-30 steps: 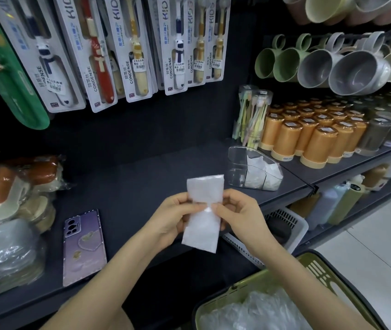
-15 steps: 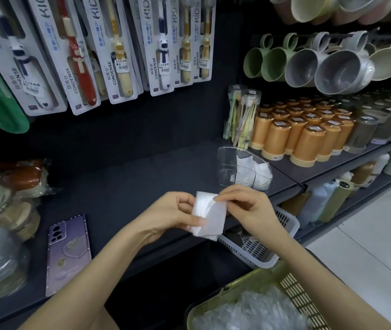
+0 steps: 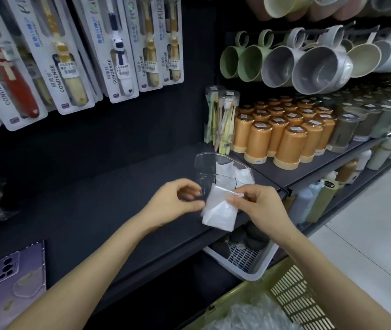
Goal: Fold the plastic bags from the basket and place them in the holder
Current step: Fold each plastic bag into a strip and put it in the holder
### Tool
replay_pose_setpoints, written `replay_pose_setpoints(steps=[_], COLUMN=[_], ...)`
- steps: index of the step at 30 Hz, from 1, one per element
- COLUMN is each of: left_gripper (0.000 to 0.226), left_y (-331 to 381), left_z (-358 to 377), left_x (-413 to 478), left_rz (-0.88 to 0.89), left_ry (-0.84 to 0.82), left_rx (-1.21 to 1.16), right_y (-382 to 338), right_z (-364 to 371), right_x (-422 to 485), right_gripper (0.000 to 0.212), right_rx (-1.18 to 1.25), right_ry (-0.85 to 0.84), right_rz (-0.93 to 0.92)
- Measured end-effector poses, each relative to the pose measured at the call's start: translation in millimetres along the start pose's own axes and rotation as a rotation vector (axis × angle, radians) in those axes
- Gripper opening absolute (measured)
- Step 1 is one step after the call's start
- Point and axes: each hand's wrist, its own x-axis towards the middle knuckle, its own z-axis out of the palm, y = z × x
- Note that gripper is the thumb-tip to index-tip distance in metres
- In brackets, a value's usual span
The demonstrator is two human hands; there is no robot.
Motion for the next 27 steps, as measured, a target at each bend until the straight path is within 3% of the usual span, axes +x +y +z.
replay_pose_setpoints(steps=[3, 5, 8, 11, 15, 19, 23, 27], left_gripper=[0.07, 0.097, 0.116, 0.115, 0.095, 0.096, 0.101, 0.111], left_y=[-12.0, -15.6, -16.4, -22.6, -31.0, -37.1, -39.6, -42.0], left_z=[-2.8, -3.1, -0.7, 2.6, 8.9, 11.0, 6.3, -3.4], left_x=[38.9, 63.5, 91.3, 105.9, 100.7, 80.1, 53.5, 23.0], left_rz=[-0.053, -0.098, -0.159, -0.155, -0.088, -0.023, 0.012, 0.034], left_ry=[0.118, 0.048, -0.085, -0.115, -0.056, -0.041, -0.05, -0.045], left_rx=[0.153, 0.194, 0.119, 0.031, -0.081, -0.118, -0.132, -0.108], right_y=[6.0, 9.4, 14.7, 17.5, 13.6, 10.2, 16.3, 19.3], right_z=[-18.3, -29.6, -43.0, -50.7, -55.1, -48.2, -28.6, -6.5], right_x=[11.6, 19.2, 29.9, 39.7, 55.1, 75.1, 81.8, 66.4], right_gripper=[0.011, 0.01, 0.013, 0.014, 0.012, 0.005, 0.004, 0.004], right_rx=[0.025, 0.035, 0.042, 0.015, 0.055, 0.029, -0.149, -0.411], right_ry=[0.026, 0.032, 0.026, 0.016, -0.007, -0.065, -0.129, -0.081], right_rz=[0.055, 0.077, 0.105, 0.119, 0.129, 0.119, 0.07, -0.001])
